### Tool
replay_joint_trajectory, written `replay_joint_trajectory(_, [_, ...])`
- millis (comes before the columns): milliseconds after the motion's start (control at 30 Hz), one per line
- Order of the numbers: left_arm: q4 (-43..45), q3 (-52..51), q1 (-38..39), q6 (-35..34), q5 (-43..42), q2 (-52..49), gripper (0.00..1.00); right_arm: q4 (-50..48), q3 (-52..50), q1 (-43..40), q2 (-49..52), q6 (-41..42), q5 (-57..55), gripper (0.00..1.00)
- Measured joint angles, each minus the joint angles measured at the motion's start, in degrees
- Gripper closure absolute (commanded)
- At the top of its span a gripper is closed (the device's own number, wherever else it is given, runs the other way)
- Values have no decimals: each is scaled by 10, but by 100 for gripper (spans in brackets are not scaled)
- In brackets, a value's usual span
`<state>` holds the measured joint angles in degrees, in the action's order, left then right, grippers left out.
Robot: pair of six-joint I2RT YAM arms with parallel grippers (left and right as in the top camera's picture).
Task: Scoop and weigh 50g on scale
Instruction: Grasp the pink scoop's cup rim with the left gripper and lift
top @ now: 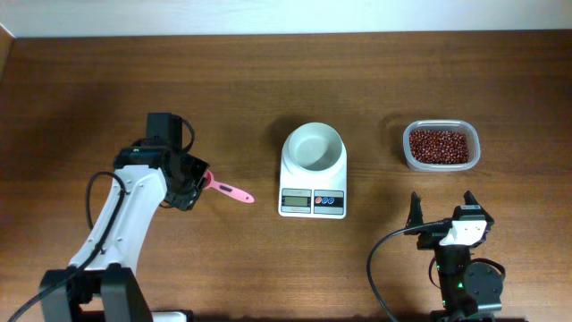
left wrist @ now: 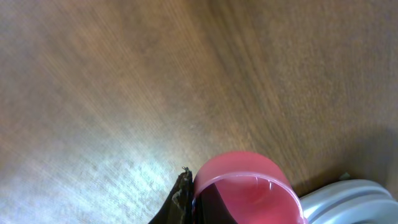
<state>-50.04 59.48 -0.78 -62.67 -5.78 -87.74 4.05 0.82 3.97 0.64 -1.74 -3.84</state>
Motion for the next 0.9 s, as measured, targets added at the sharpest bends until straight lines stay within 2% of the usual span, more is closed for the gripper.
replay_joint_trajectory(167, [-10,0,0,-47,-14,2,100,0,0,0,0,1,0,1])
replay_joint_trajectory(900, [-11,0,0,-75,-176,2,100,0,0,0,0,0,0,1])
